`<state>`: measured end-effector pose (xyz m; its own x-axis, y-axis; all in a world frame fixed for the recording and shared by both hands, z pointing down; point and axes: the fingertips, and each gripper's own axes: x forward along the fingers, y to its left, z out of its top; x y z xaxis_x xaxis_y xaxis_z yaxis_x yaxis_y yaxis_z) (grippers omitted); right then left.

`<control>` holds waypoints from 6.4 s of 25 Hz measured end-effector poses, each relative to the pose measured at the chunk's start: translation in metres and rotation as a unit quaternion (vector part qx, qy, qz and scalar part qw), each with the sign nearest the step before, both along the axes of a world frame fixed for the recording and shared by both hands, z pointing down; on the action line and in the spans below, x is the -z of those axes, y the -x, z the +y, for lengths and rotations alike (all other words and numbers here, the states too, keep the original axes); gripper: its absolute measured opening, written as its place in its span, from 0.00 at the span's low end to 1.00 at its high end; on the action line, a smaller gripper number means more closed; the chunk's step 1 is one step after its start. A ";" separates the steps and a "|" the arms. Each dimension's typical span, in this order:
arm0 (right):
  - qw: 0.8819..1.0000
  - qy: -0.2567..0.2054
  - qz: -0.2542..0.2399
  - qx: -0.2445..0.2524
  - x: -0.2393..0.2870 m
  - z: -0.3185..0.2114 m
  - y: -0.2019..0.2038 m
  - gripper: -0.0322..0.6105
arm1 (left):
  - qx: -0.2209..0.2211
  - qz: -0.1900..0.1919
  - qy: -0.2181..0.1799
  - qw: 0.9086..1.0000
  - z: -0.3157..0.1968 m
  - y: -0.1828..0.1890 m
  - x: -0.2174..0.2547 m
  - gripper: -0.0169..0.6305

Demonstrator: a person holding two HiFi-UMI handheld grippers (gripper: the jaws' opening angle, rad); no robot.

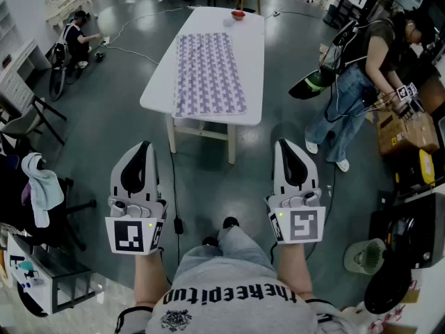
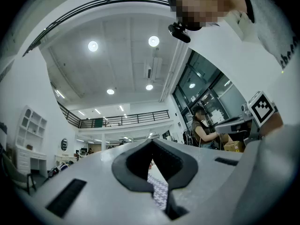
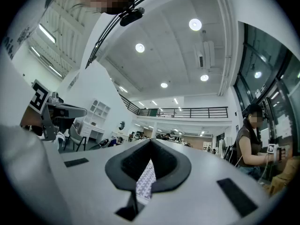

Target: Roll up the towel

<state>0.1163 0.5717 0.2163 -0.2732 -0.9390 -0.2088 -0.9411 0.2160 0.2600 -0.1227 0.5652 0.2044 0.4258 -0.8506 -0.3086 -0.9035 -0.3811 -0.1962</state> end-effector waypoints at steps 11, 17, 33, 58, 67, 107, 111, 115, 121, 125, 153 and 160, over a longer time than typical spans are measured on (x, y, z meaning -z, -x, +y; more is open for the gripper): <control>1.000 -0.004 0.001 -0.005 0.002 0.008 -0.004 0.05 | -0.008 0.000 -0.001 1.000 0.004 -0.008 0.003 0.03; 1.000 -0.016 0.001 0.004 0.008 0.011 -0.001 0.05 | -0.011 -0.006 -0.007 1.000 0.006 -0.008 0.005 0.03; 1.000 -0.018 -0.015 0.015 0.009 -0.070 -0.005 0.05 | 0.022 0.036 -0.003 0.999 -0.070 0.013 0.003 0.03; 0.996 -0.021 -0.002 0.082 0.017 -0.304 -0.035 0.05 | 0.057 0.005 -0.030 0.998 -0.276 -0.047 0.016 0.03; 0.996 -0.008 0.002 0.093 0.009 -0.336 -0.031 0.05 | 0.069 -0.001 -0.021 0.997 -0.306 -0.044 0.010 0.03; 0.883 0.345 0.242 0.206 -0.265 -0.347 0.015 0.07 | -0.108 -0.412 0.262 0.866 -0.324 -0.052 -0.290 0.05; 0.839 0.394 0.284 0.244 -0.313 -0.316 0.016 0.15 | -0.148 -0.464 0.292 0.823 -0.296 -0.044 -0.335 0.16; 0.791 0.439 0.323 0.277 -0.352 -0.295 0.000 0.21 | -0.183 -0.507 0.319 0.780 -0.279 -0.046 -0.369 0.25; 0.733 0.479 0.387 0.290 -0.393 -0.283 -0.029 0.25 | -0.212 -0.551 0.355 0.725 -0.262 -0.044 -0.408 0.37; 0.719 0.481 0.424 0.268 -0.409 -0.289 -0.046 0.25 | -0.190 -0.583 0.354 0.706 -0.261 -0.039 -0.425 0.36; 0.763 0.471 0.388 0.213 -0.358 -0.346 -0.042 0.06 | -0.216 -0.488 0.429 0.729 -0.314 -0.026 -0.379 0.09; 0.763 0.466 0.414 0.172 -0.382 -0.388 -0.033 0.05 | -0.210 -0.520 0.435 0.705 -0.352 -0.018 -0.402 0.09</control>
<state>0.1496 0.1838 0.5987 -0.2127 -0.4178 0.8833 -0.3831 0.8673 0.3180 -0.1051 0.2135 0.6062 0.3075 -0.2580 0.9159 -0.2163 -0.9563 -0.1967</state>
